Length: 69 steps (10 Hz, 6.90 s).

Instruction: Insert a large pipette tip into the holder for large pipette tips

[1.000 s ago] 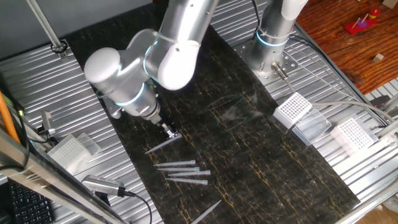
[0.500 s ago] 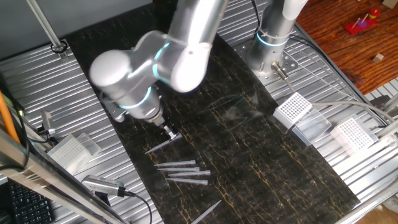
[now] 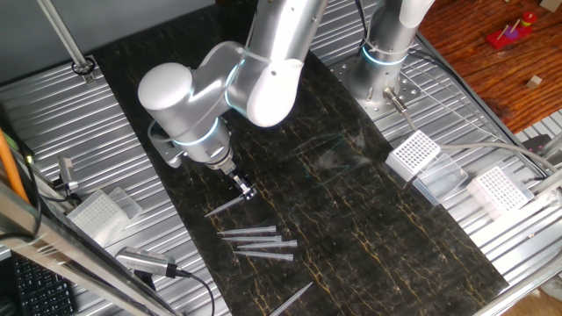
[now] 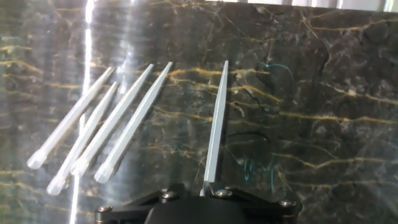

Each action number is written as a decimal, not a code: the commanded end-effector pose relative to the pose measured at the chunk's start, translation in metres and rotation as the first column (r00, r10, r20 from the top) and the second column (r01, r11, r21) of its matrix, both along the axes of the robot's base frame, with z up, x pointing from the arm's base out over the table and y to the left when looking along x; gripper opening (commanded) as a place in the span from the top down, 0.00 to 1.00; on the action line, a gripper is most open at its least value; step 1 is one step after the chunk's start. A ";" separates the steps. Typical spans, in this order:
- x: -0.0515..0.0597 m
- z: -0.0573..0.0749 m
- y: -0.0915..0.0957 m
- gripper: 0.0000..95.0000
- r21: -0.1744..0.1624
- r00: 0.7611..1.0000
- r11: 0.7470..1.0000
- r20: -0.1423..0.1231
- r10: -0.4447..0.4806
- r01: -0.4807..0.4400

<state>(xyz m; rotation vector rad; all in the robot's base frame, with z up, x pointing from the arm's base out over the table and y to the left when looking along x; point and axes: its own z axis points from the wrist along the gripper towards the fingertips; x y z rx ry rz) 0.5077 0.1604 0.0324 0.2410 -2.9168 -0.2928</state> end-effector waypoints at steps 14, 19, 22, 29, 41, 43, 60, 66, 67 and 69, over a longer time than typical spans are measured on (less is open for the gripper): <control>-0.005 -0.007 -0.005 0.80 0.001 0.999 0.999 0.020 -0.034 0.034; -0.007 -0.010 -0.007 0.80 -0.015 0.999 0.999 0.020 -0.037 0.037; -0.013 -0.016 -0.012 1.00 -0.020 0.999 0.999 0.019 -0.032 0.033; -0.009 -0.003 -0.011 1.00 -0.018 0.999 0.999 0.016 -0.045 0.046; -0.014 -0.016 -0.010 0.80 -0.053 0.998 0.998 0.053 0.044 -0.041; -0.015 -0.017 -0.010 0.80 -0.058 0.997 0.997 0.057 0.056 -0.053; -0.011 -0.013 -0.007 0.80 -0.088 0.995 0.995 0.082 0.048 -0.041; -0.020 -0.021 -0.014 1.00 -0.093 0.993 0.995 0.102 0.054 -0.044; -0.020 -0.021 -0.014 1.00 -0.093 0.994 0.995 0.104 0.045 -0.036; -0.020 -0.021 -0.014 1.00 -0.095 0.993 0.995 0.109 0.034 -0.024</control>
